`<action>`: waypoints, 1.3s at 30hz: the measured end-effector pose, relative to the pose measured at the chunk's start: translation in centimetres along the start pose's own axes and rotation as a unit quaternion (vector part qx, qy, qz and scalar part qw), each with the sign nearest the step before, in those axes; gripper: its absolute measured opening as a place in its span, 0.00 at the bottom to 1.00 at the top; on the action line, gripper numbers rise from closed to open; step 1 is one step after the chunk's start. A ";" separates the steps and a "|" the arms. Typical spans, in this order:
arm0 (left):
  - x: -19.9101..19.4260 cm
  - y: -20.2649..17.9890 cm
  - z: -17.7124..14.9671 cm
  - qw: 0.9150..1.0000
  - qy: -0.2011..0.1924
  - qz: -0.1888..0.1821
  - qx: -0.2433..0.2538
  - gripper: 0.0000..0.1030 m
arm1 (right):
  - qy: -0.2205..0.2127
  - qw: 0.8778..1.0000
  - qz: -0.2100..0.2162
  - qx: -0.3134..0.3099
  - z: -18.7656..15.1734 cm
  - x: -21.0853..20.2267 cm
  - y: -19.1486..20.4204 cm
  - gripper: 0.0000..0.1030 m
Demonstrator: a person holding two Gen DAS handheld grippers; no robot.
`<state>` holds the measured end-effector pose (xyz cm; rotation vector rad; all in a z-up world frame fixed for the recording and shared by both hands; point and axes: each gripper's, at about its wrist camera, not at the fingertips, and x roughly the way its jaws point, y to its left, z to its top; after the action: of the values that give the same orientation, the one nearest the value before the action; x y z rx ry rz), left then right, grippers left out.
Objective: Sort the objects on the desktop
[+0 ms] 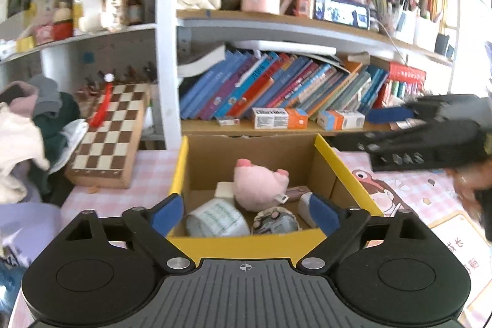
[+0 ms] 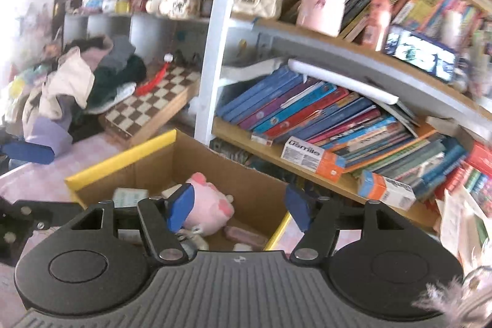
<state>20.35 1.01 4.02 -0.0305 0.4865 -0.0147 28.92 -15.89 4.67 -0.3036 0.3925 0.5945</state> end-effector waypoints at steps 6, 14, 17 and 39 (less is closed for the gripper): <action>-3.8 0.8 -2.5 1.000 -0.010 0.012 0.008 0.92 | -0.015 0.998 -0.027 0.047 -2.9 -4.5 4.3 0.71; -8.3 1.0 -6.1 1.000 0.002 0.023 0.015 0.95 | 0.003 0.992 -0.077 0.102 -6.9 -9.2 9.3 0.82; -9.5 0.9 -7.5 0.999 0.014 0.029 0.021 0.96 | 0.021 0.988 -0.095 0.116 -8.6 -10.8 10.9 0.88; -12.0 -0.5 -13.3 0.990 0.124 0.043 0.046 1.00 | 0.161 0.970 -0.095 0.153 -14.7 -13.3 15.3 1.00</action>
<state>3.47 0.45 -2.09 0.0834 0.7348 0.0442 5.79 -15.87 -4.96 -0.1370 0.7514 0.2880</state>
